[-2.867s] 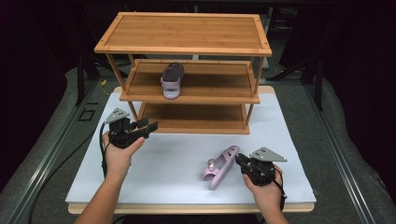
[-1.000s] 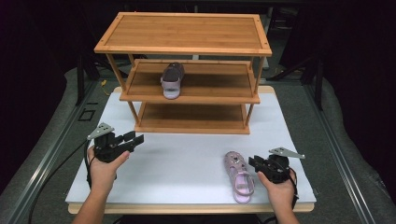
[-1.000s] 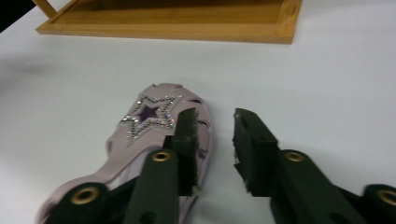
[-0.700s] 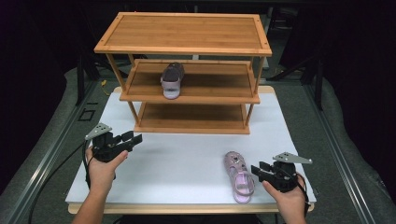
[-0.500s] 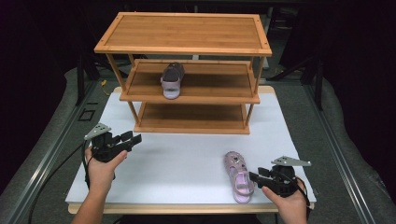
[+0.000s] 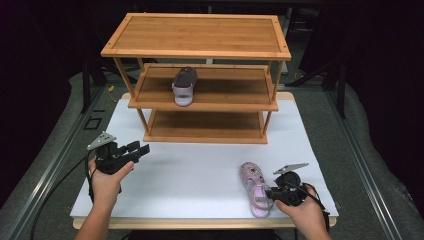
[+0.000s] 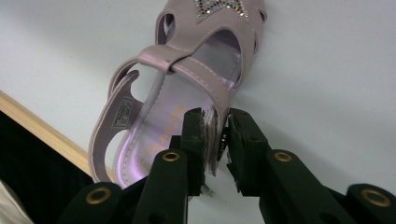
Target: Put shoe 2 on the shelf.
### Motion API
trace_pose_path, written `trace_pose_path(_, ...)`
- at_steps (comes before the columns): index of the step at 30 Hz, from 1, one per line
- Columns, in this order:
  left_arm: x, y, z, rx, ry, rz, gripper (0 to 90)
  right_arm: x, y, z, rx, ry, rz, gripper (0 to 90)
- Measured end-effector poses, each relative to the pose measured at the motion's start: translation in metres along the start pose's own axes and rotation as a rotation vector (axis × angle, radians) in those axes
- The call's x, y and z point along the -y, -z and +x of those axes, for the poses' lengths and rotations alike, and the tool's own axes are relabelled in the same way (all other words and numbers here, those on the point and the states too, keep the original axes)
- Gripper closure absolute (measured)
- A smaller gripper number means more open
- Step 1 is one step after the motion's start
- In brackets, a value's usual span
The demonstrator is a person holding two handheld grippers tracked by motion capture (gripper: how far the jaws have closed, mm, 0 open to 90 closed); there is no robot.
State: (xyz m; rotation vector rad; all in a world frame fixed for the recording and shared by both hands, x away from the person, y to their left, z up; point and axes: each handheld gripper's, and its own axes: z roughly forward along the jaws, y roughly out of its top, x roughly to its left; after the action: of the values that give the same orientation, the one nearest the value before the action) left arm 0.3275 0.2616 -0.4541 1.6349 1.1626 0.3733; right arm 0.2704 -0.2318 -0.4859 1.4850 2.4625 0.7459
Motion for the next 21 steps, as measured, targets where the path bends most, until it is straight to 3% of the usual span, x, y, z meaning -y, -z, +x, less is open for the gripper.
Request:
trace_pose_path(5,0.000,-0.001,0.000,0.000,-0.002,0.003,49.9,-0.012,0.000,-0.006,0.043,0.059,0.045,81.5)
trace_pose_path(8,0.001,-0.001,0.001,-0.004,0.002,0.006,49.9,-0.021,-0.001,-0.011,0.039,0.085,0.110,81.1)
trace_pose_path(11,0.002,-0.003,0.001,-0.005,0.005,0.013,49.9,-0.029,-0.002,-0.015,0.002,0.107,0.174,79.9)
trace_pose_path(16,0.003,-0.003,0.000,0.007,0.008,0.013,49.9,-0.042,-0.004,-0.017,-0.010,0.129,0.231,77.5)
trace_pose_path(17,0.002,-0.003,-0.001,0.011,0.008,0.012,49.9,-0.044,-0.003,-0.015,0.029,0.139,0.253,77.6)
trace_pose_path(19,0.002,-0.002,-0.001,0.013,0.007,0.008,49.9,-0.048,-0.005,-0.016,-0.003,0.148,0.276,77.2)
trace_pose_path(20,0.002,-0.002,-0.001,0.013,0.007,0.008,49.9,-0.048,-0.005,-0.016,-0.003,0.148,0.276,77.2)
trace_pose_path(21,0.002,-0.002,0.000,0.012,0.011,0.008,49.9,-0.053,-0.006,-0.017,0.017,0.157,0.316,77.2)
